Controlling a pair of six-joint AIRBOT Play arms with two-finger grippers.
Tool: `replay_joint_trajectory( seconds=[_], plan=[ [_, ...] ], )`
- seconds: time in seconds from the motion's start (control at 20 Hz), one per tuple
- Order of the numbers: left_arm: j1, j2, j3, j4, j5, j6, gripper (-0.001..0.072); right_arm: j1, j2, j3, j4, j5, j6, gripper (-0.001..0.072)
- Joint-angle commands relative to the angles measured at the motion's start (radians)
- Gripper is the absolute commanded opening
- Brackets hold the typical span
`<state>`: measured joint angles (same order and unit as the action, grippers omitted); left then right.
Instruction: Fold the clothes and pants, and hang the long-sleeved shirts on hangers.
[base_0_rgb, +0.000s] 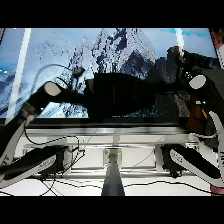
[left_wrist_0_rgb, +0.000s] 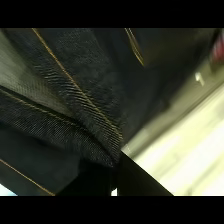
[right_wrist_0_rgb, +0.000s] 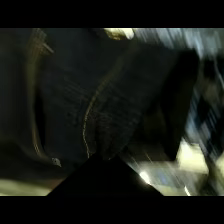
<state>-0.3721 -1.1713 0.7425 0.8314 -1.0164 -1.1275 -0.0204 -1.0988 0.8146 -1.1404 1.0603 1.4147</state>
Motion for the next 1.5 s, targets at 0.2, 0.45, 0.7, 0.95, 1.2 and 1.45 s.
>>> replay_joint_trajectory(
  seconds=[0.2, 0.45, 0.7, 0.95, 1.2, 1.45],
  plan=[
    [-0.062, -0.094, -0.020, 0.005, -0.100, -0.053, 0.0688, -0.019, -0.087, -0.002, -0.144, 0.090, -0.106, 0.0590],
    [-0.061, -0.094, -0.019, 0.005, -0.086, -0.053, 0.0674, -0.036, -0.167, 0.017, -0.141, -0.032, -0.016, 0.0590],
    [-0.061, -0.094, -0.020, 0.005, -0.046, -0.052, 0.0673, -0.185, -0.294, 0.114, -0.017, 0.081, -0.014, 0.0588],
    [-0.061, -0.096, -0.020, 0.005, 0.048, -0.052, 0.0674, -0.257, -0.466, 0.114, 0.268, 0.229, -0.214, 0.0588],
    [-0.060, -0.097, -0.020, 0.006, 0.131, -0.051, 0.0673, -0.170, -0.527, 0.114, 0.358, 0.155, -0.343, 0.0375],
    [0.014, -0.087, 0.017, 0.048, 0.106, -0.051, 0.0673, -0.095, -0.452, 0.159, 0.405, 0.127, -0.423, 0.0036]
  ],
)
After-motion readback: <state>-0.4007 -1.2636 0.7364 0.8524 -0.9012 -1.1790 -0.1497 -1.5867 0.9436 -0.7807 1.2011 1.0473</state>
